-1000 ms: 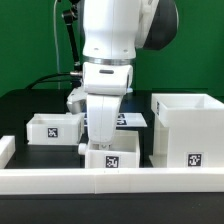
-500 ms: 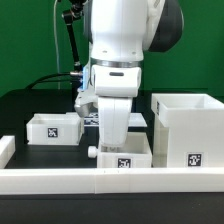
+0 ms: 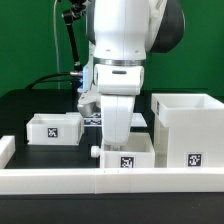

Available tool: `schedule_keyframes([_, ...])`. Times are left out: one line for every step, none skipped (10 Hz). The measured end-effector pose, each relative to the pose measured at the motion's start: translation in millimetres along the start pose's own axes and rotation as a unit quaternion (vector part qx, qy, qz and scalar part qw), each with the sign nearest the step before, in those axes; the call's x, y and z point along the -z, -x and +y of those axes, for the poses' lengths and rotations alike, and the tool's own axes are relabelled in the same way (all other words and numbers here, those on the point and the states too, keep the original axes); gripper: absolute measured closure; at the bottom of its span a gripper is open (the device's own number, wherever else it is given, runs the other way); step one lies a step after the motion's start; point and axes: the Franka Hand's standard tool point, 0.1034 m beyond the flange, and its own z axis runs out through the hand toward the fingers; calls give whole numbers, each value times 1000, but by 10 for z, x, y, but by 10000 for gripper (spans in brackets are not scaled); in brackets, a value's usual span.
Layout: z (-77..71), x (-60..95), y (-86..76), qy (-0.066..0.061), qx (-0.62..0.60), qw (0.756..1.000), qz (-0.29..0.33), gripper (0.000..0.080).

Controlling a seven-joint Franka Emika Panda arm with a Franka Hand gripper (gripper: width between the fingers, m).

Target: Assemble drawer

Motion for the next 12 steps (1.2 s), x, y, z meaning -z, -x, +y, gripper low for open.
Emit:
schedule_keyframes([1,2,-22,0,-1,1000,0,757])
schedule_keyframes([4,2,-42,-1,0,1000,1,757])
schedule_keyframes([8,-1,-64,-2,2,1000,2,757])
schedule_keyframes([20,-5,-95,-2,7,1000,2,757])
schedule_keyframes([18,-8,-125,-2,7,1000,1,757])
schedule_keyframes([14,-13,-108,-2,6,1000,1,757])
schedule_keyframes([25,-16,-106,7,4,1000,2,757])
schedule_keyframes([11,-26,-104,5,7,1000,2,757])
schedule_keyframes([-3,-44,-108,4,19,1000,-1,757])
schedule_keyframes([-3,-43,-117,5,26,1000,-3,757])
schedule_keyframes([-2,-43,-116,5,32,999,-5,757])
schedule_keyframes([4,-39,-118,5,39,999,-8,757])
